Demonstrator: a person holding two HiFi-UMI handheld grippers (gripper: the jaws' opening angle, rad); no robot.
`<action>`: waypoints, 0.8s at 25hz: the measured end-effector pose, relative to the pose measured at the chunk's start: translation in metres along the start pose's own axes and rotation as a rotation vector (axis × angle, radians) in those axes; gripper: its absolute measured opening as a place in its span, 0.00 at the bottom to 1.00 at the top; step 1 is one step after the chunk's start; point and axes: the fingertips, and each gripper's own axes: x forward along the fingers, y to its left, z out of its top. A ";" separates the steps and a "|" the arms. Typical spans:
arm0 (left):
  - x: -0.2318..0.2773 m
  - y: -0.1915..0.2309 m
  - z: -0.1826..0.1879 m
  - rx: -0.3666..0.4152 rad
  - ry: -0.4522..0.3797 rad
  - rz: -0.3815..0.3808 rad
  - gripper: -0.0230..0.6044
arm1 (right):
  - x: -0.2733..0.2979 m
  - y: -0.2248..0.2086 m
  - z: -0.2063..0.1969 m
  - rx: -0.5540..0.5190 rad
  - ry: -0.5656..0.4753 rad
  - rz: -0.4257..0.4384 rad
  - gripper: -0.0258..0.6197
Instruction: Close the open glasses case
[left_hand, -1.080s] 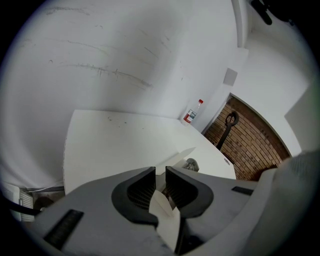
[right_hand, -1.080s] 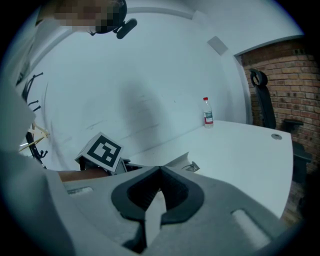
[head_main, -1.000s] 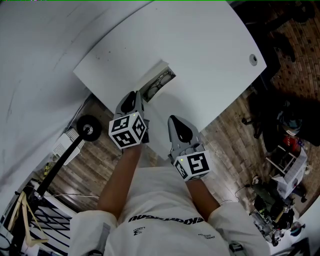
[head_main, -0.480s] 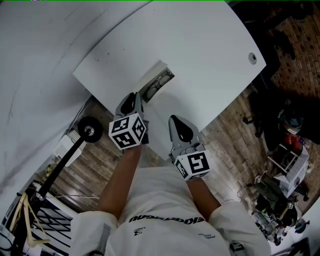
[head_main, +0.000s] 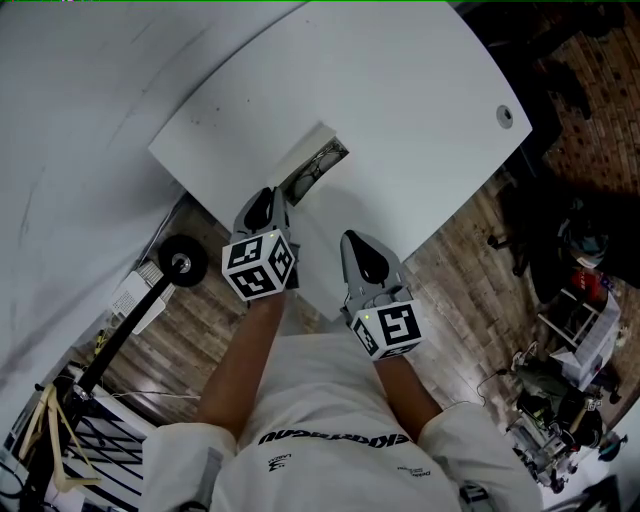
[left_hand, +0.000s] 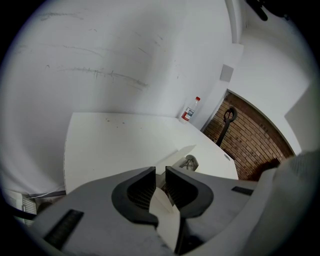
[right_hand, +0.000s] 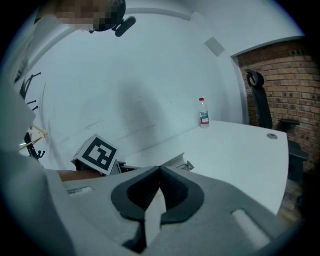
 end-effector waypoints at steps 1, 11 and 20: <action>-0.001 -0.001 0.000 0.000 0.000 0.001 0.13 | -0.001 0.000 0.001 0.000 -0.001 -0.001 0.04; -0.003 -0.005 -0.003 -0.009 -0.005 -0.002 0.13 | -0.005 -0.003 0.000 0.004 0.000 -0.001 0.04; -0.005 -0.009 -0.010 0.003 -0.001 -0.003 0.13 | -0.010 -0.006 -0.001 -0.002 -0.003 -0.004 0.04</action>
